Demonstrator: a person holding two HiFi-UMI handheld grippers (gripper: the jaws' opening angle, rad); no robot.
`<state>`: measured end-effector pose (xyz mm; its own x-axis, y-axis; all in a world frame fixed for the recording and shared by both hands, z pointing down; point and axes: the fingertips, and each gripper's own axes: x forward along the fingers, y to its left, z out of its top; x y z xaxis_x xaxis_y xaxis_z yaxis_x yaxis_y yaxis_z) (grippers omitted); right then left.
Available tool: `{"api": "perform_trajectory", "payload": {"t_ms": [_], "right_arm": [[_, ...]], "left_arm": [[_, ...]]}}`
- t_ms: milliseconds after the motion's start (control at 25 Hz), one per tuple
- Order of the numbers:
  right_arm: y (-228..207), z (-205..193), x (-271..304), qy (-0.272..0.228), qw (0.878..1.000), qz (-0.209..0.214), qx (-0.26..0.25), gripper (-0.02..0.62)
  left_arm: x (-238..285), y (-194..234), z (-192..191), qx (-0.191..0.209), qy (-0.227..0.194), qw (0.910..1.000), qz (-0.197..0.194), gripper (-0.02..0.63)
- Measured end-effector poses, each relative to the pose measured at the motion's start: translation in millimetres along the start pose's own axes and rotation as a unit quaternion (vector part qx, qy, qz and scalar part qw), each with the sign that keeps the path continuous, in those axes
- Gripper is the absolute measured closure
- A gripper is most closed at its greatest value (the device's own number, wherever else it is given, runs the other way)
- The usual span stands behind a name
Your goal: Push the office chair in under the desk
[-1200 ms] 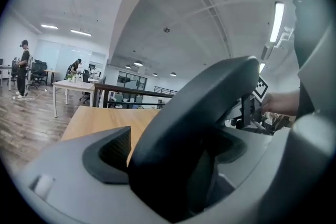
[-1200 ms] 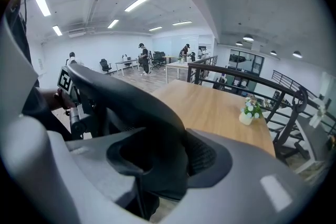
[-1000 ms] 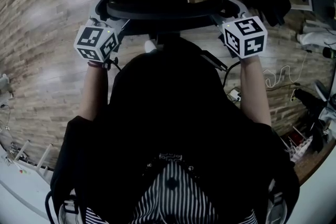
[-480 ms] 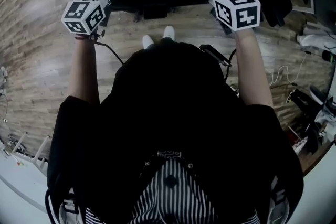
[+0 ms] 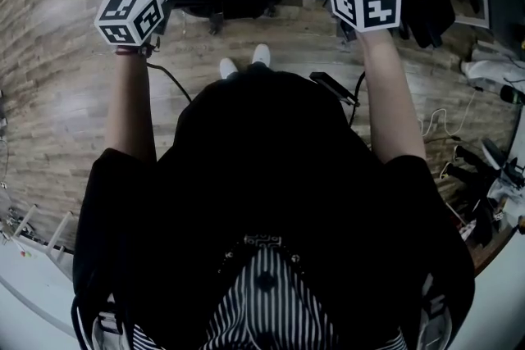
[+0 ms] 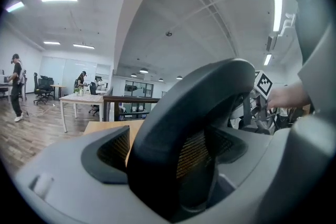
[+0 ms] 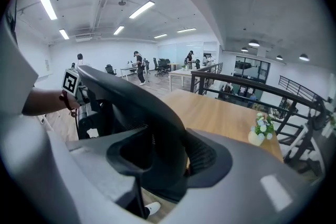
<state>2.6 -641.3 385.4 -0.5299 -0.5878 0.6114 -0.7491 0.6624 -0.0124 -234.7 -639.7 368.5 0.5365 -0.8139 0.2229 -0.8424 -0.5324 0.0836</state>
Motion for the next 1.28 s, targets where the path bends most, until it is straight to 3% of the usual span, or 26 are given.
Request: {"api": "perform_trajectory", "payload": {"t_ms": [160, 280, 360, 440, 480, 600, 760, 1000, 1200, 1280], "right_arm": [[0.7, 1.8, -10.8, -0.012, 0.999, 0.028, 0.008, 0.397], [-0.3, -6.0, -31.2, -0.018, 0.998, 0.039, 0.038, 0.397], [6.7, -14.9, -45.9, -0.019, 0.998, 0.049, 0.046, 0.407], [22.0, -20.8, -57.1, -0.022, 0.996, 0.067, 0.048, 0.591], [31.3, -20.9, -61.2, -0.027, 0.995, 0.079, 0.047, 0.594], [61.1, -12.9, -68.7, -0.043, 0.993, 0.11, 0.02, 0.597], [93.1, 1.2, -72.3, -0.064, 0.992, 0.107, -0.018, 0.597], [105.4, 0.1, -73.2, -0.062, 0.99, 0.126, -0.015, 0.597], [96.7, -3.2, -75.9, -0.052, 0.991, 0.121, -0.005, 0.597], [94.8, -7.4, -78.5, -0.046, 0.992, 0.121, -0.003, 0.597]], "left_arm": [[-23.7, -0.3, 3.3, -0.015, 0.008, 0.9997, 0.016, 0.177], [-55.1, 3.1, 11.5, -0.031, -0.001, 0.9982, 0.052, 0.307], [-73.5, -2.2, 10.2, -0.032, 0.005, 0.997, 0.07, 0.458], [-85.5, -15.8, 7.3, -0.038, 0.008, 0.9973, 0.062, 0.533], [-87.9, -25.0, 8.0, -0.045, 0.004, 0.9977, 0.05, 0.589], [-81.7, -60.8, 12.6, -0.059, -0.008, 0.9982, 0.006, 0.6], [-66.0, -107.9, 10.3, -0.052, -0.001, 0.9974, -0.051, 0.6], [-55.2, -129.7, 9.6, -0.042, -0.006, 0.9966, -0.071, 0.6], [-49.1, -130.9, 2.2, -0.07, 0.0, 0.9937, -0.087, 0.6], [-49.0, -133.0, 4.2, -0.043, 0.003, 0.9954, -0.086, 0.6]]}}
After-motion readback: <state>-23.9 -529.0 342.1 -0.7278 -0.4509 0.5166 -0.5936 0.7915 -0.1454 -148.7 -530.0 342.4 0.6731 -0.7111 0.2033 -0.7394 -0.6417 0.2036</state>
